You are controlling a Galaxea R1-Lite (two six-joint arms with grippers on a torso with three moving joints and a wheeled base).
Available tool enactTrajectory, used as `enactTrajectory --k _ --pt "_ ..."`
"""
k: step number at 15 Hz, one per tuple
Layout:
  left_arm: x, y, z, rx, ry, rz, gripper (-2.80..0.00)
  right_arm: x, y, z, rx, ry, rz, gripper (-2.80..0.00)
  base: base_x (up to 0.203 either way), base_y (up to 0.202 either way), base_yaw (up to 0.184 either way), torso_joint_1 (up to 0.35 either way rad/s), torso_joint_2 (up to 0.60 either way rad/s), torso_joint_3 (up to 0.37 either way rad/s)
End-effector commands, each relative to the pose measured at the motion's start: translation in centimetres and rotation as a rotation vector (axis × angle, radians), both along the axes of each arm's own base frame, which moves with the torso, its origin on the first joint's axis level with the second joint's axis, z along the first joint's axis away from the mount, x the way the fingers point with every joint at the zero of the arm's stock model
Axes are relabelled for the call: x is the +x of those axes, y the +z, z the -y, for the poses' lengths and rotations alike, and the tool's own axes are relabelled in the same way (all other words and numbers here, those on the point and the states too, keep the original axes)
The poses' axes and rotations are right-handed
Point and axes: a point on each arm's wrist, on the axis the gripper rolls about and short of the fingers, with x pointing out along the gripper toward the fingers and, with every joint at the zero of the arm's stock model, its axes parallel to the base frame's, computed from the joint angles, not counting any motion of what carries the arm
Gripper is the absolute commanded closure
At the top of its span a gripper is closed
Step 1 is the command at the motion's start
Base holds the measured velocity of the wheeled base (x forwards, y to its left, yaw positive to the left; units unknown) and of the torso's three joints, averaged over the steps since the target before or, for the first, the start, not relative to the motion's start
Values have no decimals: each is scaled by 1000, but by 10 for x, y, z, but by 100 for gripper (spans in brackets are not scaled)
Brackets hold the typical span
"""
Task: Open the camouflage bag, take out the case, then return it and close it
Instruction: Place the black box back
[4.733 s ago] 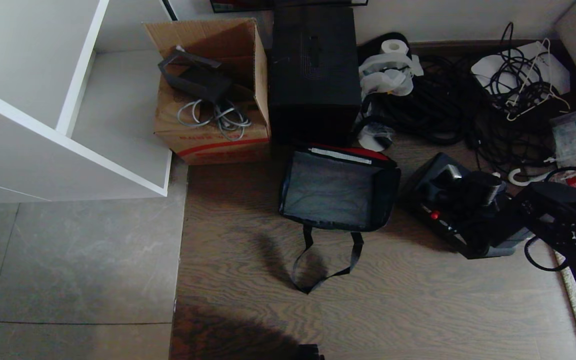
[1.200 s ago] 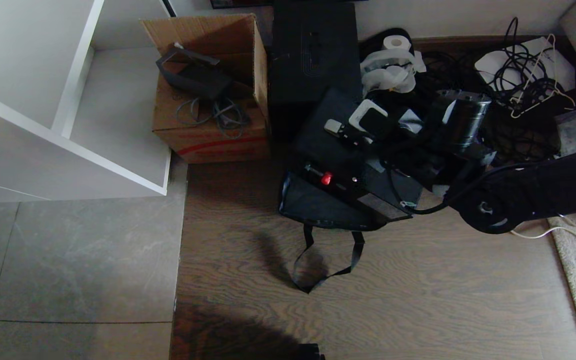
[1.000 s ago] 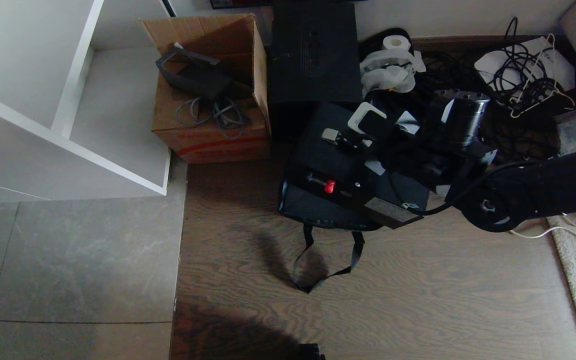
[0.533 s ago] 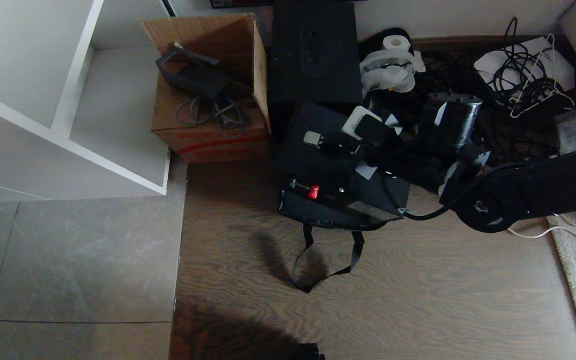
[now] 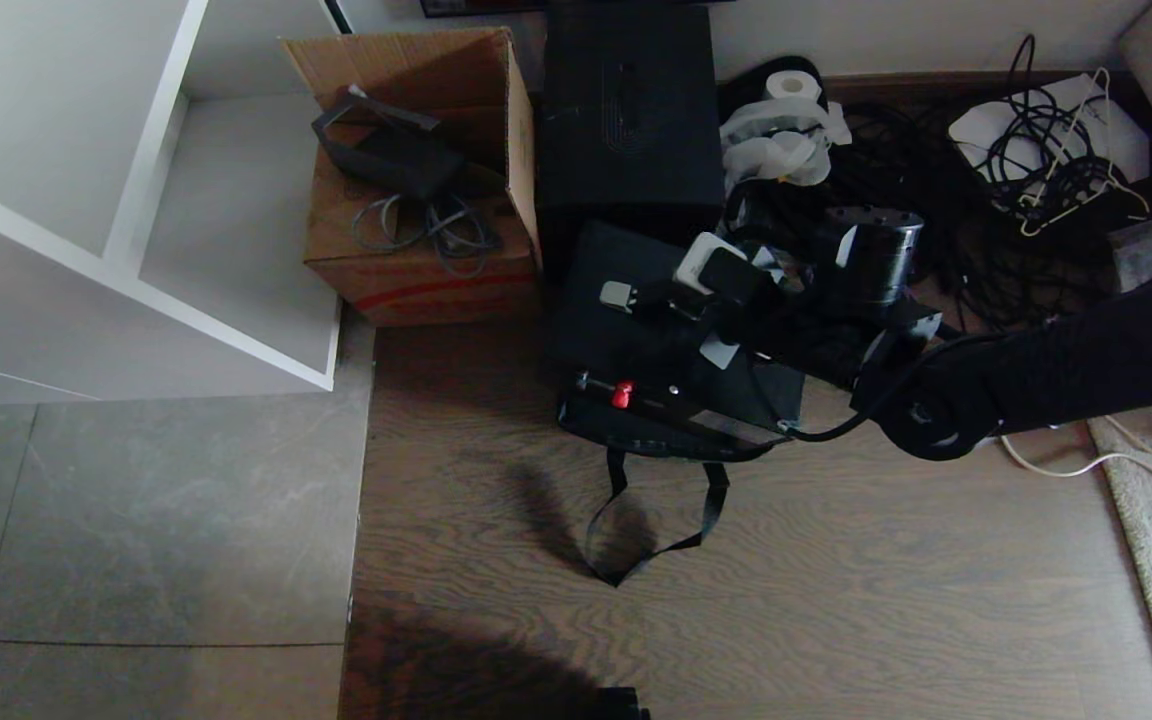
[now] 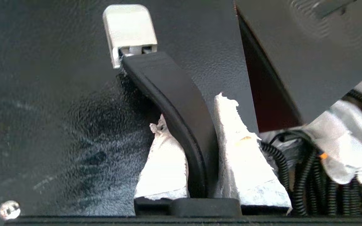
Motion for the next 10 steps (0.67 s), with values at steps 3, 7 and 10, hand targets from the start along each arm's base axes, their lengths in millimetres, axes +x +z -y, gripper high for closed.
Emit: enactTrajectory --k 3,7,10 --pt "1 -3 0 -1 0 -7 0 12 -7 14 -13 -15 -9 0 0 0 0 0 0 0" --pt "1 -3 0 -1 0 -8 0 18 -10 26 -20 -19 -22 0 0 0 0 0 0 0" --pt "1 -2 0 -1 0 -7 0 19 -9 30 -26 1 -25 0 0 0 0 0 0 0"
